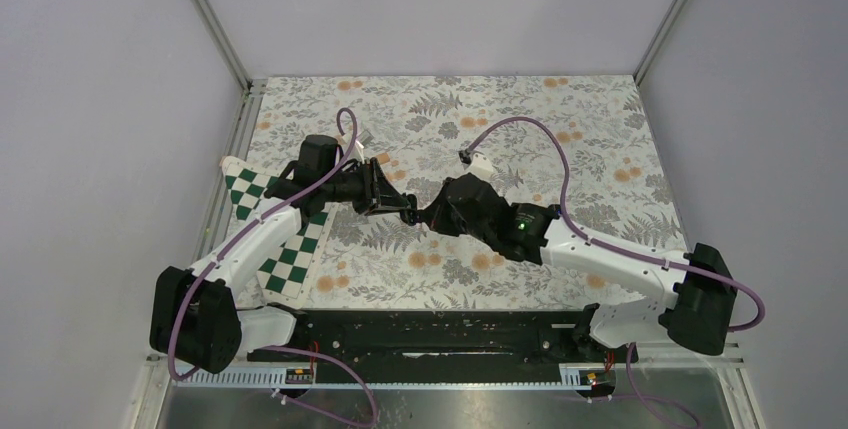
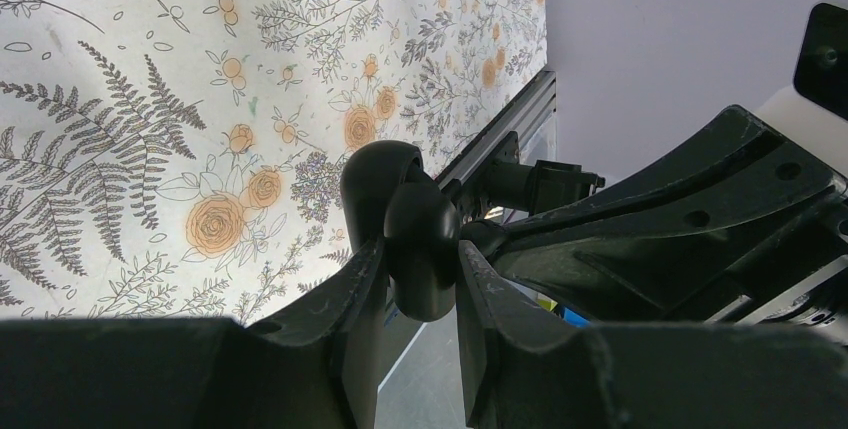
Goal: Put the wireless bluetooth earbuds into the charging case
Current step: Insert the left earbud into the left side groove of the charging case.
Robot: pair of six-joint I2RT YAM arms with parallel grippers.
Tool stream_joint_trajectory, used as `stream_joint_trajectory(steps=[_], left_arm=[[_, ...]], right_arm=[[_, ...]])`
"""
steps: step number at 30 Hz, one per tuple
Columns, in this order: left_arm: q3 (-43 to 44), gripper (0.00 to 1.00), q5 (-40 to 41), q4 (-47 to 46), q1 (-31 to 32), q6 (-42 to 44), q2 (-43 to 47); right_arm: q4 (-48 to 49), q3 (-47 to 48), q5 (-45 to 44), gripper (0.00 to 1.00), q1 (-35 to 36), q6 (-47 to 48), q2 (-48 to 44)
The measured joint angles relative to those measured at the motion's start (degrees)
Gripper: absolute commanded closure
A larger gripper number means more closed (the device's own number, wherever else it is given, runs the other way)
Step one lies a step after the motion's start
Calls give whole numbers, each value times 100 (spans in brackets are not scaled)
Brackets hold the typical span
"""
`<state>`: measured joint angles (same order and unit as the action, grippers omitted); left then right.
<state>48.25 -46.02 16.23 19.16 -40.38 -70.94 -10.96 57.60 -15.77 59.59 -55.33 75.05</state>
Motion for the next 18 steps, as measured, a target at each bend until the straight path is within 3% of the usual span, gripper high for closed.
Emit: stream_joint_trajectory(steps=[18], left_arm=[[-2, 100, 129, 46, -2, 4, 37]], right_arm=[[101, 236, -2, 100, 0, -48, 540]])
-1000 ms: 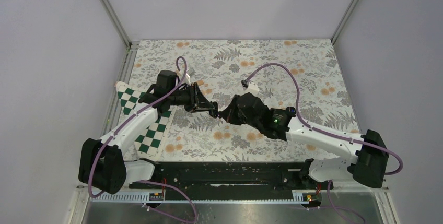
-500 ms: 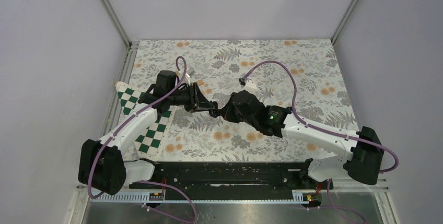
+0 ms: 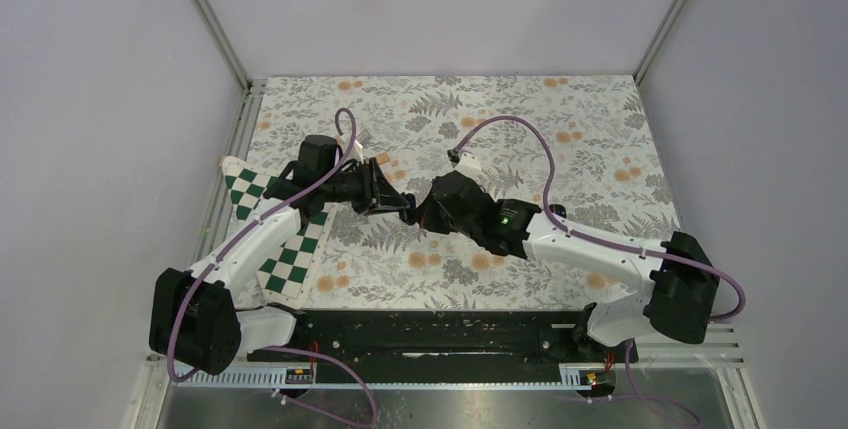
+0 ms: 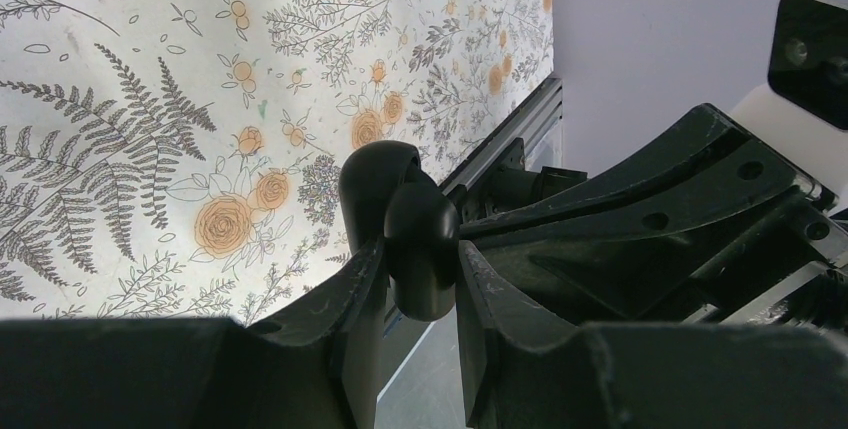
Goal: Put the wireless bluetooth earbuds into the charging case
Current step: Insert the left earbud into the left side groove of the charging case.
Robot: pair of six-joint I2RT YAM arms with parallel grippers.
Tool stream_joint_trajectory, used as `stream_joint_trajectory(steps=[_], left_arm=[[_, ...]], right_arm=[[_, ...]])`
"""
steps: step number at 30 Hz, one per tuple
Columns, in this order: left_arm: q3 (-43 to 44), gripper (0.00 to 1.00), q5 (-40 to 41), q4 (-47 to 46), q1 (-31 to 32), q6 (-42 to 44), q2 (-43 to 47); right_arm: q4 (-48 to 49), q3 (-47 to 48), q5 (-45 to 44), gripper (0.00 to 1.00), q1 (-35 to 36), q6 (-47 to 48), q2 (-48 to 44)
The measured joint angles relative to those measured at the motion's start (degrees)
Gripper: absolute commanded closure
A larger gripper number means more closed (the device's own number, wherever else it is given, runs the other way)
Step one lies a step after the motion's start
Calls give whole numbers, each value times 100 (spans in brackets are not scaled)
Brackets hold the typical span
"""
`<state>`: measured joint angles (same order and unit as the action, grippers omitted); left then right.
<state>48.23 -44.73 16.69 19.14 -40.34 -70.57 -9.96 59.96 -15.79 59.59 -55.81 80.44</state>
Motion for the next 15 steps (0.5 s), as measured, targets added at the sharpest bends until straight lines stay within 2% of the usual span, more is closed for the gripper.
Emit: stream_joint_trajectory(steps=[11, 14, 15], left_arm=[[0, 100, 20, -2, 0, 4, 13], [0, 100, 50, 13, 0, 11, 13], [0, 100, 52, 24, 0, 11, 13]], right_arm=[[48, 72, -7, 99, 0, -79, 170], [42, 94, -4, 77, 0, -81, 208], [44, 94, 0, 73, 0, -76, 212]])
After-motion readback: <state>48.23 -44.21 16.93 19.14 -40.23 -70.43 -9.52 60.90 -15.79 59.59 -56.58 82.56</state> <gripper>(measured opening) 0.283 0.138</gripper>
